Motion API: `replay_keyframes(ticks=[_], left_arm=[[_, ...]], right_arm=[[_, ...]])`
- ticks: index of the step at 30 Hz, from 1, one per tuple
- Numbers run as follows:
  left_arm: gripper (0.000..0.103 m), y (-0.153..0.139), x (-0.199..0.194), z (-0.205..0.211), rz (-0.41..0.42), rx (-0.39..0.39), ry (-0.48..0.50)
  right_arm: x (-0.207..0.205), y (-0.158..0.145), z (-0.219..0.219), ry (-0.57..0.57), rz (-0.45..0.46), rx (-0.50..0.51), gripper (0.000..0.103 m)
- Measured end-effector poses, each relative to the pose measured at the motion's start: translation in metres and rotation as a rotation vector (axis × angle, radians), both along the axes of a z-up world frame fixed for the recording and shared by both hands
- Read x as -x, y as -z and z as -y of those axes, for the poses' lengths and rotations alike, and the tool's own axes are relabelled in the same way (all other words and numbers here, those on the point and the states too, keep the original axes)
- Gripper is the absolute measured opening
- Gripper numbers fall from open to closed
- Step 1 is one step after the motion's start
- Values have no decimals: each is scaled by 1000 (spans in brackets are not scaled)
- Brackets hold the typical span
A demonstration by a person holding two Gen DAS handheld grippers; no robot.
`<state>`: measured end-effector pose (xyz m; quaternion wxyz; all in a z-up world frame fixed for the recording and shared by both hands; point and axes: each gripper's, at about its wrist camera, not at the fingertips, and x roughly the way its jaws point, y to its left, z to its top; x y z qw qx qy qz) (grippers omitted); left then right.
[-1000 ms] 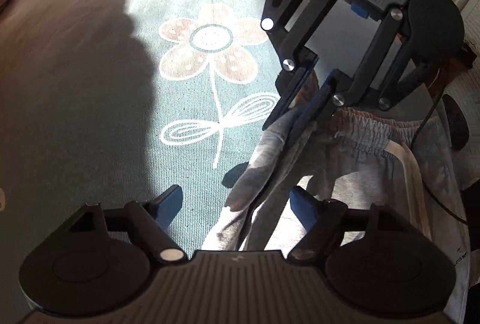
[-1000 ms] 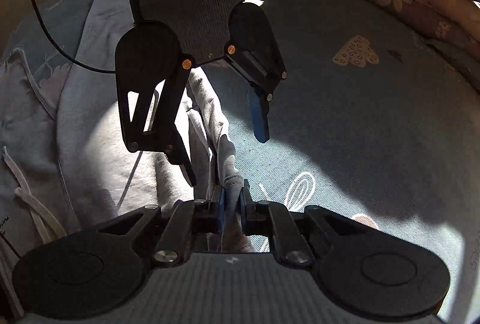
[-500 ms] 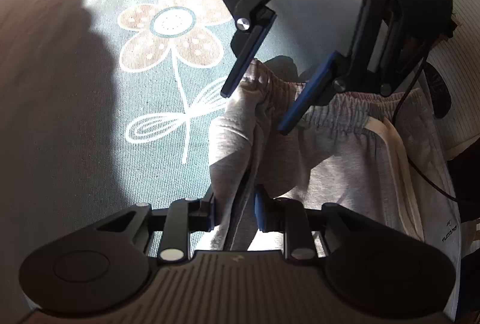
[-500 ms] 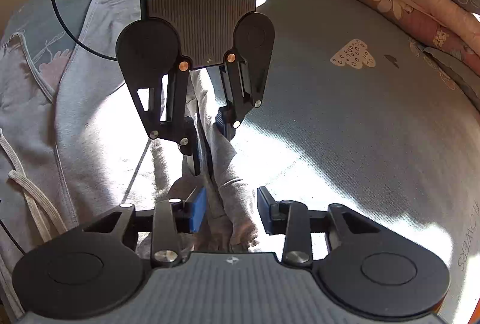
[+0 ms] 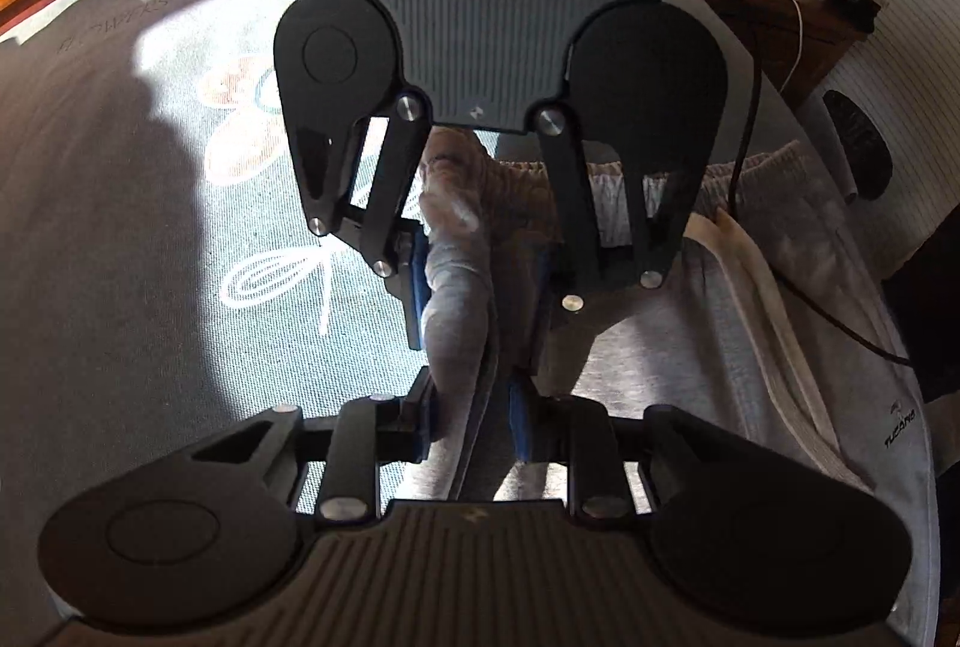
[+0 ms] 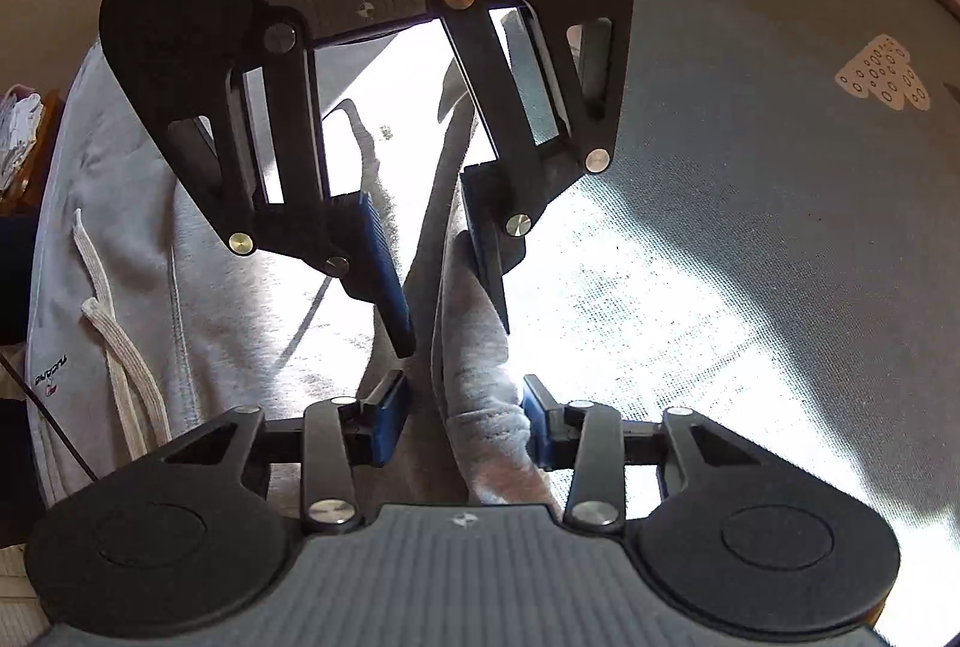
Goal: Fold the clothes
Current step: 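Lift the waistband with both grippers and fold it toward the cuff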
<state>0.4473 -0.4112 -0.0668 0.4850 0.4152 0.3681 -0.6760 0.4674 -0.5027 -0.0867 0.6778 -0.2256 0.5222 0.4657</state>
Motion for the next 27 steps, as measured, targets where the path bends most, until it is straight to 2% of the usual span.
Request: replay_keyframes(ticks=[3,5,8,11,13,19,23,27], left_arm=[[24,-2,-1,-6,64,5,-12],[32,-4,-3,-14,98,-4,-26],[39,-2,-12,-29,126,-59,-55],[40,1,-23,-45,138,-121,-81],[40,1,-29,-53,124,-156,-99],[38,11,-40,-80,153,-289,-82],[28,17,-47,-96,161,-361,-89],[23,21,-50,-113,205,-418,-87]], right_arm=[[8,-8,-1,23,81,30,12],[16,-17,-3,20,121,30,12],[29,-29,-6,8,181,31,12],[40,-40,-9,-3,232,30,12],[44,-43,-10,-7,244,27,11],[51,-49,-11,-15,270,33,11],[56,-50,-9,-17,278,38,11],[59,-52,-8,-18,279,45,11]])
